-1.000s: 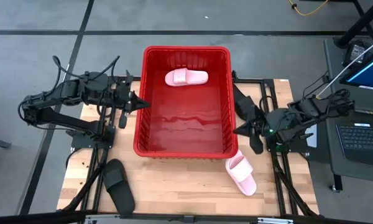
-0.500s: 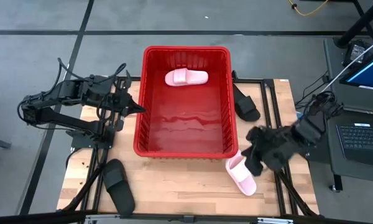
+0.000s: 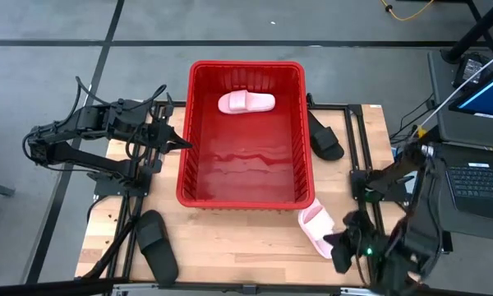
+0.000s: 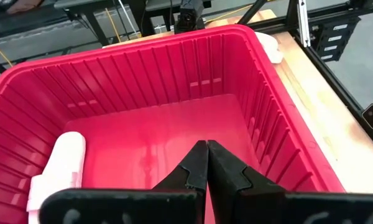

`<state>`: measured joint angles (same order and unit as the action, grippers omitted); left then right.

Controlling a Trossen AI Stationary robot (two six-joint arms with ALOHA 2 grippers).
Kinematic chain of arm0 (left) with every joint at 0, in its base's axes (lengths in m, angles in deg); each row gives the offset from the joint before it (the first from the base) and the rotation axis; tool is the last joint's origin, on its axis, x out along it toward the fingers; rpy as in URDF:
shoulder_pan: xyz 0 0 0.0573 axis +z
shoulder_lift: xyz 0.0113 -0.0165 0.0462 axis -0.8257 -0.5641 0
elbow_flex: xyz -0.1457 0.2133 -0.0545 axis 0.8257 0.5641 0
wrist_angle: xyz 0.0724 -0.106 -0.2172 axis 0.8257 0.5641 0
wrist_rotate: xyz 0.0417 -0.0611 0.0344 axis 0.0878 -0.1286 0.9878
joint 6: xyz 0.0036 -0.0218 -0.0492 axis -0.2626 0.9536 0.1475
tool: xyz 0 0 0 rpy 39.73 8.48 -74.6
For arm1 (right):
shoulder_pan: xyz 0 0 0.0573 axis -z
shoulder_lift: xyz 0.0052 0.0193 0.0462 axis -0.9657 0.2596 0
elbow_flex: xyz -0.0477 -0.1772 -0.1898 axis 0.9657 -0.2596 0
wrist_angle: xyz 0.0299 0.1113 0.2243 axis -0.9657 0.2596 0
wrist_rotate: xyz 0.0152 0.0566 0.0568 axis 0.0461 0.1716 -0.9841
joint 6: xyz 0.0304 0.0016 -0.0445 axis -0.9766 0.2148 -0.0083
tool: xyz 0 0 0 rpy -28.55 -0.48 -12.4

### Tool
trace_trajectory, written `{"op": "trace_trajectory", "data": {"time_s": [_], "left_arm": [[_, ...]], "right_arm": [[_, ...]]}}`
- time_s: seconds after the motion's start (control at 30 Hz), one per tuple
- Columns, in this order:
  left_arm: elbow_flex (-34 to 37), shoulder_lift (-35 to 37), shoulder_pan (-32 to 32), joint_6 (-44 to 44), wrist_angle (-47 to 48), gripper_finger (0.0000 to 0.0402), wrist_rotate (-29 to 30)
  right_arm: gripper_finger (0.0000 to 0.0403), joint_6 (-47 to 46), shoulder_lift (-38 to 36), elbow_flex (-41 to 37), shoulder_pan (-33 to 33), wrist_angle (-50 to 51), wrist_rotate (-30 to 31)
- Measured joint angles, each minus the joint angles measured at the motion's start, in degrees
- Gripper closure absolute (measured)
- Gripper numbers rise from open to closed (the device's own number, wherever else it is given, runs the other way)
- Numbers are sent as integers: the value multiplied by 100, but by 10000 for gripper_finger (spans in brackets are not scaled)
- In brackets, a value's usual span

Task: Pick and place slides into bin
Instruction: Put the pink slide into the bin

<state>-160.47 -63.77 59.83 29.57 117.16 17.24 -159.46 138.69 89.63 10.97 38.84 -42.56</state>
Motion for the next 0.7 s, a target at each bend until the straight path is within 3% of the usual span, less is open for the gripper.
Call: {"op": "trace_trajectory", "data": {"time_s": [0.07,0.2,0.7], "left_arm": [[0,0,0,0,-1,399,1],[0,0,0,28,-1,400,-1],[0,-2,0,328,-25,397,-1]], "right_arm": [[400,-462,271,-2,-150,-10,439],[399,-1261,759,-2,-325,-17,497],[398,-1396,1029,-4,-409,-172,171]]}}
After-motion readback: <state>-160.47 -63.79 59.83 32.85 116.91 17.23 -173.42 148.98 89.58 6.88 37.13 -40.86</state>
